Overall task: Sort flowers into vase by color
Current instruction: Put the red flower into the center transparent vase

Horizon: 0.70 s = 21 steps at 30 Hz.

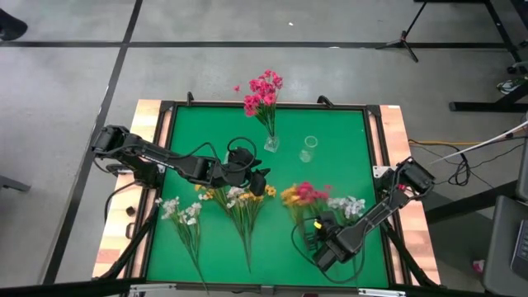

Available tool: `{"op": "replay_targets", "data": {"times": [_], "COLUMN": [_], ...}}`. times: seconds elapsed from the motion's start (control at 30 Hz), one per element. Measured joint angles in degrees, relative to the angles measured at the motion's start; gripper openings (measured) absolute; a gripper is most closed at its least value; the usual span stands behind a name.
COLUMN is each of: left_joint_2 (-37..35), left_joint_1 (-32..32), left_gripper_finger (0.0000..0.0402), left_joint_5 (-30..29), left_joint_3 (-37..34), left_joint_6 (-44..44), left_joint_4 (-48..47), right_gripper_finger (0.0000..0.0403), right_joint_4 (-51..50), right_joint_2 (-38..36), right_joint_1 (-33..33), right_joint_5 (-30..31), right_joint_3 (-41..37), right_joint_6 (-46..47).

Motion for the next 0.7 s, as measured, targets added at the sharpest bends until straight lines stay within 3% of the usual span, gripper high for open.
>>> {"op": "replay_targets", "data": {"times": [0.33, 0.7], "left_joint_2": [0.0, 0.0], "left_joint_1": [0.0, 0.0], "left_gripper_finger": [0.0225, 0.0225], "left_joint_5": [0.0, 0.4], "left_joint_3": [0.0, 0.0], "left_joint_6": [0.0, 0.0], "left_joint_4": [0.0, 0.0], "right_gripper_finger": [0.0006, 0.0003], "right_joint_4": [-5.2, -33.4], "right_joint_2": [0.0, -0.2], "right_joint_1": [0.2, 1.4], "right_joint_5": [2.9, 4.6], "right_joint_3": [1.8, 15.5], "right_joint_6": [1.1, 4.3]}}
